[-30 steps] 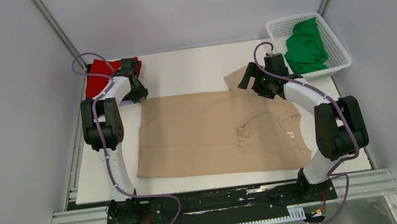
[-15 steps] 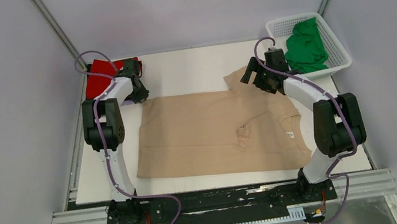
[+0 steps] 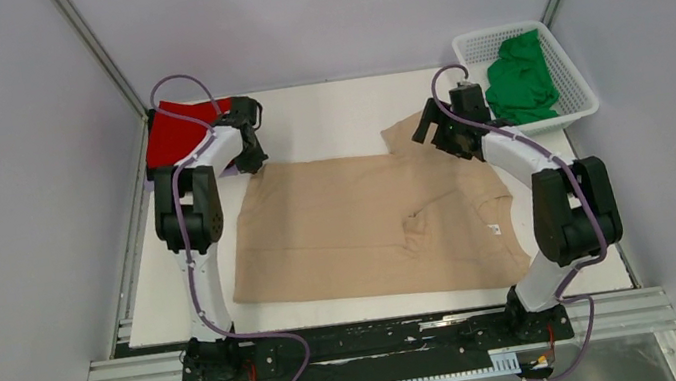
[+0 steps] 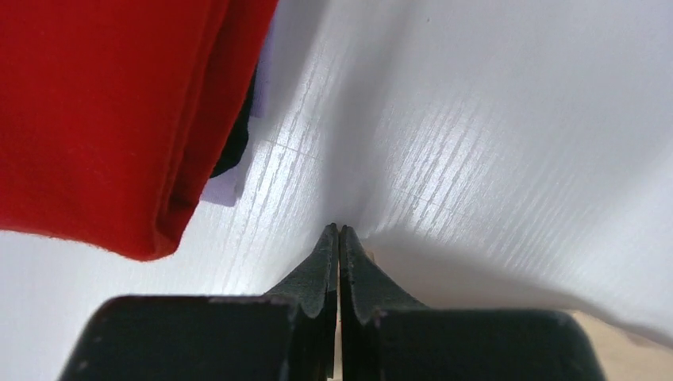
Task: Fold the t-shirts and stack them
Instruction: Grab the side of the flattened tshirt furthest away from the robot with both arms
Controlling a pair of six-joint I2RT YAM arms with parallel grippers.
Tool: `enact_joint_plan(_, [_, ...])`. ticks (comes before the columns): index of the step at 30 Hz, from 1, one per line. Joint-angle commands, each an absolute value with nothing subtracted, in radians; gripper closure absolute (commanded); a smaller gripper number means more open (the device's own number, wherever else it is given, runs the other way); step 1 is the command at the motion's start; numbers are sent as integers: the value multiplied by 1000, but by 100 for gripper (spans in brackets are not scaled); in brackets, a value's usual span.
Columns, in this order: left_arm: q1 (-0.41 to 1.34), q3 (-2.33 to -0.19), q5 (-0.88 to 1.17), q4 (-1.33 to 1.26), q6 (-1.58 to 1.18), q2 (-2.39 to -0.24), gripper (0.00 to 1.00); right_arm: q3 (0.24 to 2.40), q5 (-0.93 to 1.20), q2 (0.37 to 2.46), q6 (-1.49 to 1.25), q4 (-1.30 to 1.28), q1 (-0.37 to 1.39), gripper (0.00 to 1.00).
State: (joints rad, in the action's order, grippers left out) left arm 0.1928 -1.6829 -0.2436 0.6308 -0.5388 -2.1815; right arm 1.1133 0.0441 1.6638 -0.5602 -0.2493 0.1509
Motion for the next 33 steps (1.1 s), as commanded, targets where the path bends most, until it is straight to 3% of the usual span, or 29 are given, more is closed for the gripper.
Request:
enact_joint_plan(1, [220,-1699,-307,715,-511,-2224,100,1128,2,1682,-518,-242,135,0])
enact_joint_plan(9, [225,-1678,-428,690,-473,-2095,100,1364,-50,1831,-468,-302,118,0])
enact_joint_plan(24, [225,-1608,-367,646,-475,-1964,100,1808,-130,2214,-371,-357,118,1])
enact_joint_plan(33, [227,-1581,-320,641,-492,-1937,100,2057,-73,2431,-278,-374,119,10])
